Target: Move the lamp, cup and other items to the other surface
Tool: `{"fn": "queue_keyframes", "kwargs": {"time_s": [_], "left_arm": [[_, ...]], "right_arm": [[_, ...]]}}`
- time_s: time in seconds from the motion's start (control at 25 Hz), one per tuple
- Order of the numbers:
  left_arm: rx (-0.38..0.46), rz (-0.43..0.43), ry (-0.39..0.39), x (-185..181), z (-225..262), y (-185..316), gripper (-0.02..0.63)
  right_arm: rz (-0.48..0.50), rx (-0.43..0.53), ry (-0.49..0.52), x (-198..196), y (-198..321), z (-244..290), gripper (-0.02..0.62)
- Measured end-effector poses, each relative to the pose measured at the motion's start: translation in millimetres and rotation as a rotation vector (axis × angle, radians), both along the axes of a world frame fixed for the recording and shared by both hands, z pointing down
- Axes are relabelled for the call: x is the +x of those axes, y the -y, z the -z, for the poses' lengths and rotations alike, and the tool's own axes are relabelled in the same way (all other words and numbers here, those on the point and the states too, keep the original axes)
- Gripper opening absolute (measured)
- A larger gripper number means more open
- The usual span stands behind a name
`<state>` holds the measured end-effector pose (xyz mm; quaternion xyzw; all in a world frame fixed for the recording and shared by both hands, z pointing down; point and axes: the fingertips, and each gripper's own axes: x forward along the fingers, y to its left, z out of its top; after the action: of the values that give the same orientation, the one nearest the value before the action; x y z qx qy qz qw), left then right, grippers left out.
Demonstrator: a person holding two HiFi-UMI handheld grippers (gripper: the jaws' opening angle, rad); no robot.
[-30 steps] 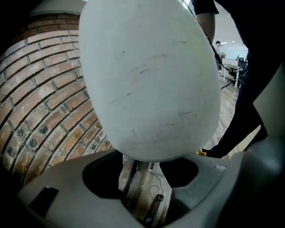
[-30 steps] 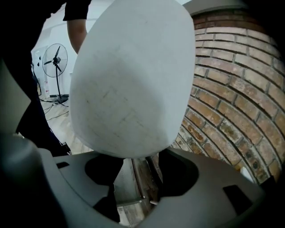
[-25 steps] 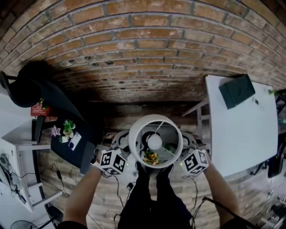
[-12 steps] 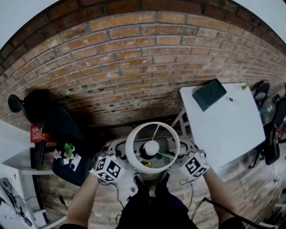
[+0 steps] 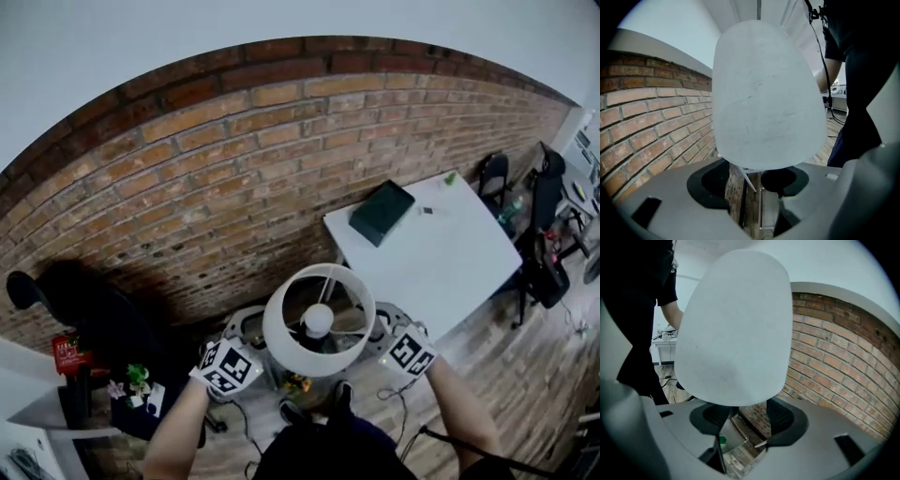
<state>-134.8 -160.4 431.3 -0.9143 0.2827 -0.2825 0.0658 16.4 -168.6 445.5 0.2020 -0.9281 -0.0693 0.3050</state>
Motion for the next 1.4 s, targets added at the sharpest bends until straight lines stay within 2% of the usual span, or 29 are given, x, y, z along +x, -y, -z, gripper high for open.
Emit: {"fn": "queue_keyframes", "kwargs": {"time_s": [0.28,0.56,0.92,1.12,1.4], "left_arm": [[0.029,-0.100,-0.046,52.0,25.0,17.5,0.253],[0.025,-0.129,-0.045,108.8,30.4,33.7,0.252],[0.026,-0.130,-0.052,204.2,38.3,58.1,0.252],[0.030,-0.125,0.001,251.2,26.8,78.4,0.252],[0.028,-0.105,0.018,311.5,14.4,106.5,0.252]], "right_arm": [[-0.119,0.028,0.012,50.9,1.6,23.6,0.246],[-0.193,0.043,0.044,107.4,11.6,37.8,0.234],[-0.215,0.045,0.074,200.1,32.1,44.8,0.227],[-0.221,0.048,0.080,248.6,51.6,46.4,0.227],[-0.219,0.048,0.061,310.4,81.0,32.5,0.227]]}}
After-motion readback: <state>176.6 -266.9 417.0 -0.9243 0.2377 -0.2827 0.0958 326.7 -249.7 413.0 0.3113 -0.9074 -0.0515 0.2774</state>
